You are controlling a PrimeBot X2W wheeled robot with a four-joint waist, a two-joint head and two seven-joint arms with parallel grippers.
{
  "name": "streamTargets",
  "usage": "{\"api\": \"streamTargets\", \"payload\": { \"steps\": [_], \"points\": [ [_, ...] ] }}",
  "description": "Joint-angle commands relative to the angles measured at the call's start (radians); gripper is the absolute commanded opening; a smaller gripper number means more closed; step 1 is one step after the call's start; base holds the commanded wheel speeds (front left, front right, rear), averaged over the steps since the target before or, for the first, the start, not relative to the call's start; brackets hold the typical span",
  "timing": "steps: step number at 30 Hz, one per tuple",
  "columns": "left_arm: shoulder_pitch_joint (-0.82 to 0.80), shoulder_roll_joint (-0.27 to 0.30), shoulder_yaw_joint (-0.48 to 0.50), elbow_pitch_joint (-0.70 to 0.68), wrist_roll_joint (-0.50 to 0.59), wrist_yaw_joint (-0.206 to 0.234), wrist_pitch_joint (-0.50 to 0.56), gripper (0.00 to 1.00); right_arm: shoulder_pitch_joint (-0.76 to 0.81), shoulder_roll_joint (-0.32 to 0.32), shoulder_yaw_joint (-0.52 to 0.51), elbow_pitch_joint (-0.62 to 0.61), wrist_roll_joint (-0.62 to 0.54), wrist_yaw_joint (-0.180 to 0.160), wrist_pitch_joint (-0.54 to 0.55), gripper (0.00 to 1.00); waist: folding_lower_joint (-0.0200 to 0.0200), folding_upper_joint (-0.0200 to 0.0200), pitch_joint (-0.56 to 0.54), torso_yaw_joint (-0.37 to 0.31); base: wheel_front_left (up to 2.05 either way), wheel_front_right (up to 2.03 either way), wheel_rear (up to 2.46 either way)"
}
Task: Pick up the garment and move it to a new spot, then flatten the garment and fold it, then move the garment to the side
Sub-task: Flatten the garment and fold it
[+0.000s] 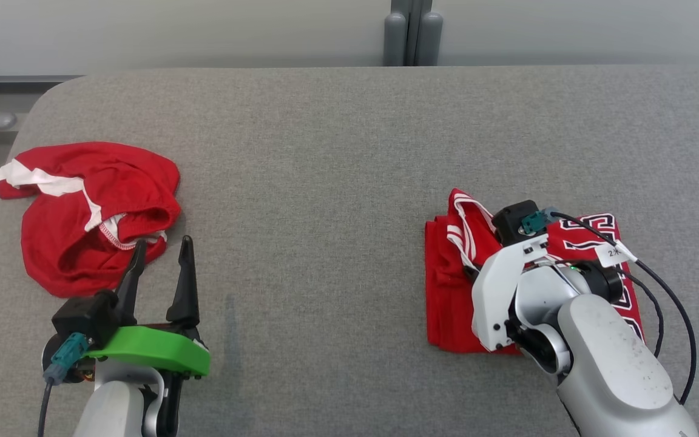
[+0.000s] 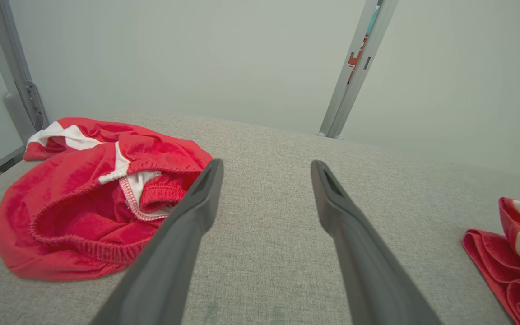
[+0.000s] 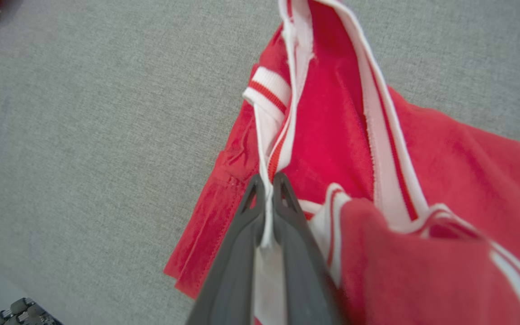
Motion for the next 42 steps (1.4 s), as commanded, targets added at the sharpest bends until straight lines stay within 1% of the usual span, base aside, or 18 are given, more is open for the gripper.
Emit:
{"api": "streamTargets", "payload": {
  "steps": [1, 5, 7, 12, 16, 21, 22, 24, 26, 28, 32, 38, 40, 42],
  "points": [
    [-0.006, 0.003, 0.003, 0.001, -0.006, -0.002, 0.000, 1.00, -0.017, 0.005, 0.002, 0.007, -0.007, -0.001, -0.019, 0.99, 0.0000, 0.0000, -0.001, -0.002, 0.00, 0.00, 0.00],
    [-0.001, 0.002, 0.004, -0.001, -0.005, -0.002, 0.000, 1.00, -0.026, 0.027, 0.003, 0.019, 0.032, -0.001, -0.046, 1.00, 0.0000, 0.0000, -0.006, -0.005, 0.00, 0.00, 0.00],
    [0.003, 0.001, 0.005, 0.000, -0.005, -0.002, 0.000, 1.00, -0.029, 0.035, 0.013, 0.004, 0.078, -0.001, -0.052, 1.00, 0.0000, 0.0000, -0.010, -0.007, 0.00, 0.00, 0.00],
    [0.014, 0.002, 0.012, -0.002, -0.005, -0.002, 0.000, 1.00, -0.038, 0.047, 0.033, -0.107, 0.205, -0.001, -0.094, 1.00, 0.0000, 0.0000, -0.017, -0.016, 0.00, 0.00, 0.00],
    [0.022, 0.000, 0.015, -0.004, -0.002, -0.002, 0.000, 1.00, -0.034, 0.037, -0.006, -0.211, 0.239, -0.001, -0.167, 1.00, 0.0000, 0.0000, -0.024, -0.026, 0.00, 0.00, 0.00],
    [0.027, -0.001, 0.016, -0.004, 0.000, -0.002, 0.000, 1.00, 0.015, 0.009, -0.099, -0.285, 0.184, -0.001, -0.257, 1.00, 0.0000, 0.0000, -0.034, -0.038, 0.00, 0.00, 0.00],
    [0.027, -0.001, 0.017, -0.005, 0.000, -0.002, 0.000, 1.00, 0.026, -0.003, -0.114, -0.298, 0.162, -0.001, -0.278, 1.00, 0.0000, 0.0000, -0.037, -0.041, 0.00, 0.00, 0.00],
    [0.025, 0.000, 0.018, -0.008, 0.000, -0.002, 0.000, 1.00, 0.050, -0.046, -0.140, -0.308, 0.095, -0.001, -0.325, 1.00, 0.0000, 0.0000, -0.038, -0.046, 0.00, 0.00, 0.00],
    [0.024, 0.000, 0.015, -0.010, 0.001, -0.002, 0.000, 1.00, 0.090, -0.064, -0.169, -0.294, 0.032, -0.001, -0.373, 1.00, 0.0000, 0.0000, -0.038, -0.051, 0.00, 0.00, 0.00],
    [0.025, 0.000, 0.014, -0.011, 0.002, -0.002, 0.000, 1.00, 0.126, -0.063, -0.207, -0.274, -0.013, -0.001, -0.420, 1.00, 0.0000, 0.0000, -0.041, -0.055, 0.00, 0.00, 0.00],
    [0.033, 0.002, 0.018, -0.013, 0.001, -0.002, 0.000, 1.00, 0.192, -0.055, -0.266, -0.239, -0.063, -0.001, -0.519, 1.00, 0.0000, 0.0000, -0.048, -0.067, 0.00, 0.00, 0.00],
    [0.057, 0.000, 0.033, -0.016, 0.004, -0.002, 0.000, 1.00, 0.259, -0.035, -0.309, -0.193, -0.092, -0.001, -0.653, 1.00, 0.0000, 0.0000, -0.076, -0.089, 0.00, 0.00, 0.00],
    [0.068, 0.001, 0.041, -0.021, 0.010, -0.002, 0.000, 1.00, 0.275, -0.031, -0.310, -0.177, -0.094, -0.001, -0.681, 1.00, 0.0000, 0.0000, -0.090, -0.097, 0.00, 0.00, 0.00],
    [0.087, 0.000, 0.053, -0.026, 0.021, -0.002, 0.000, 1.00, 0.286, -0.041, -0.296, -0.163, -0.101, -0.001, -0.705, 1.00, 0.0000, 0.0000, -0.105, -0.106, 0.00, 0.00, 0.00]
  ]
}}
